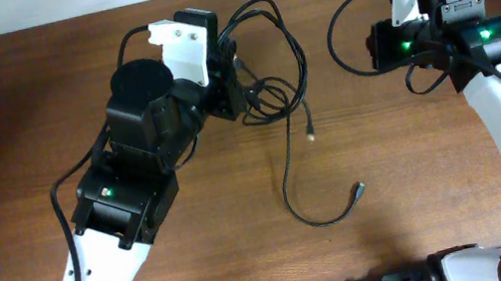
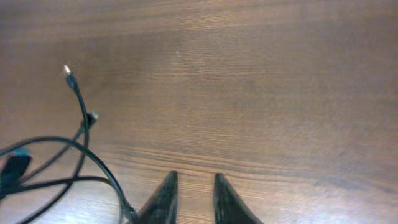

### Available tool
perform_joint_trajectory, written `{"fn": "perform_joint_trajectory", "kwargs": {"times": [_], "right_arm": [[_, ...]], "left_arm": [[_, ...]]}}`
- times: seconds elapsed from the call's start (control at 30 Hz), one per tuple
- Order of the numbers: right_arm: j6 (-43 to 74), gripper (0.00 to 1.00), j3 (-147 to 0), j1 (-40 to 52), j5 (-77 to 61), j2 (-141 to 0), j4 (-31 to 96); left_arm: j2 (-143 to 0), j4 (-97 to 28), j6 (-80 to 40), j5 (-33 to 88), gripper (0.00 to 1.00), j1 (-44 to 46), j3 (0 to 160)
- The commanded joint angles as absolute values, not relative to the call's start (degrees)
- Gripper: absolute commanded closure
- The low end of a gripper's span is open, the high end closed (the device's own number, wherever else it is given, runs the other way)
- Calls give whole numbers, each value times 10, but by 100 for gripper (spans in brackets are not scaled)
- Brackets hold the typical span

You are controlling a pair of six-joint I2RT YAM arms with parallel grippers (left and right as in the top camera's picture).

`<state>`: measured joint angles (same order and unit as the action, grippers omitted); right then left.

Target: Untangle cables

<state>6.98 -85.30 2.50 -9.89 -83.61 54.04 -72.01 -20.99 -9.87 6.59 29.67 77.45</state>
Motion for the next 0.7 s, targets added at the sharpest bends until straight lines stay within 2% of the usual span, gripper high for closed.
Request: {"fn": "perform_joint_trajectory", "kwargs": {"times": [0.0,0.03,0.07,0.13,0.33,0.43,0.67], "right_arm": [[43,47,-861,25,-128,-838,541],[34,41,-861,25,-143,-838,540],[20,29,-861,25,-167,-838,539],[-36,22,-861,26,-240,-838,537],[-168,17,-862,26,-445,-829,536],[-182,17,-862,26,-521,-826,524],[-182,16,-862,26,-515,-827,515]], "left_arm": [[-711,-203,-97,61,100,295,784],[-711,-203,-97,61,100,295,784],[-711,-203,-97,62,100,295,784],[-711,-203,-97,62,100,295,784],[-711,-203,-97,66,100,295,784],[-711,-197,-98,86,100,295,784],[-711,-124,-98,227,100,295,784]]}}
